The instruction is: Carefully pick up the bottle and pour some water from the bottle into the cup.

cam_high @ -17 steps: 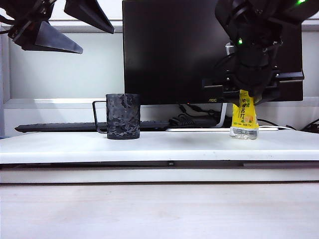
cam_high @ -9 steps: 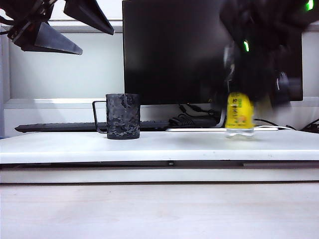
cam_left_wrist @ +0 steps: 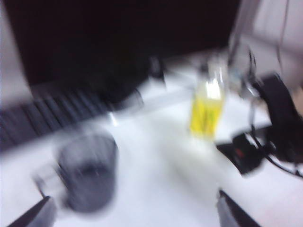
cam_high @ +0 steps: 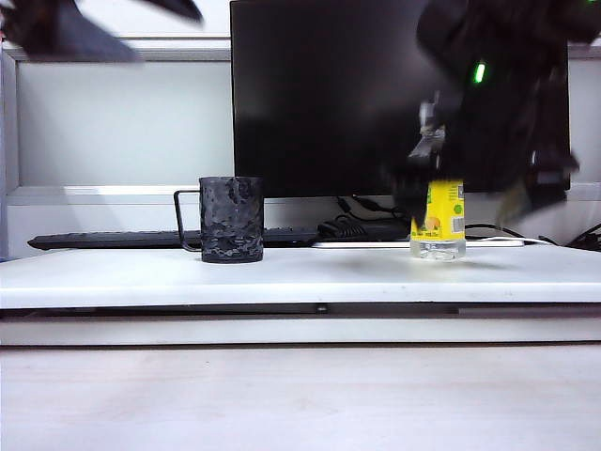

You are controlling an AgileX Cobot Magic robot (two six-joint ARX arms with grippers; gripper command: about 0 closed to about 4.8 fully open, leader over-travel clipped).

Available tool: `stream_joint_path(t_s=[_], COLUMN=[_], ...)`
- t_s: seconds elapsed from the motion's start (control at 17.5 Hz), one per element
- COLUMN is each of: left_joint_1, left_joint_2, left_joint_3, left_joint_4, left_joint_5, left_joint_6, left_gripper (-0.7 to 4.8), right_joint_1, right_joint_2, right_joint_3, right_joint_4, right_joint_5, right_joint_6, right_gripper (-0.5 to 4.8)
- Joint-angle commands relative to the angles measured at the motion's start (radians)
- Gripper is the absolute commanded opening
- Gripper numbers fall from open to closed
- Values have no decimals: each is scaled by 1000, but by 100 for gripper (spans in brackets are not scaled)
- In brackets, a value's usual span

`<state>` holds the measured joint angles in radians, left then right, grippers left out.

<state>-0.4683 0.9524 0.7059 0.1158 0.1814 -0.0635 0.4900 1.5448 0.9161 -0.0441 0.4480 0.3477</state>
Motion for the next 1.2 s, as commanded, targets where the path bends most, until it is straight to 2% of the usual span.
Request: stream_joint_path(t_s=[0.06, 0.4, 0.57, 0.8, 0.86, 0.92, 1.03, 1.09, 1.2], left_joint_1=[1, 1, 1, 1, 2, 2, 2, 2, 3], left_joint_2=[-123, -518, -682, -785, -789, -778, -762, -759, -755], left_joint_3=[4, 4, 4, 4, 3, -8, -69, -117, -203], left_joint_4=[35, -51, -253, -539, -599, -601, -570, -538, -463], left_joint_5=[-56, -126, -124, -90, -96, -140, -204, -215, -235], left_joint_6=[11, 33, 30, 30, 31, 30, 34, 34, 34], left_gripper=[479, 479, 479, 479, 479, 479, 479, 479, 479], right_joint_1=[3, 7, 6, 5, 5, 5, 5, 5, 6], right_joint_2=[-134, -680, -963, -1258, -1350, -1406, -1466, -1475, -1466], right_joint_3=[4, 4, 4, 4, 0, -30, -134, -221, -385], right_joint_4=[-28, -173, -286, -545, -674, -718, -691, -620, -366], right_joint_5=[2, -61, -96, -193, -172, -137, -136, -137, -136], right_joint_6=[-16, -79, -147, -195, -196, -196, -196, -196, -196], right_gripper=[441, 441, 440, 440, 440, 440, 440, 440, 439])
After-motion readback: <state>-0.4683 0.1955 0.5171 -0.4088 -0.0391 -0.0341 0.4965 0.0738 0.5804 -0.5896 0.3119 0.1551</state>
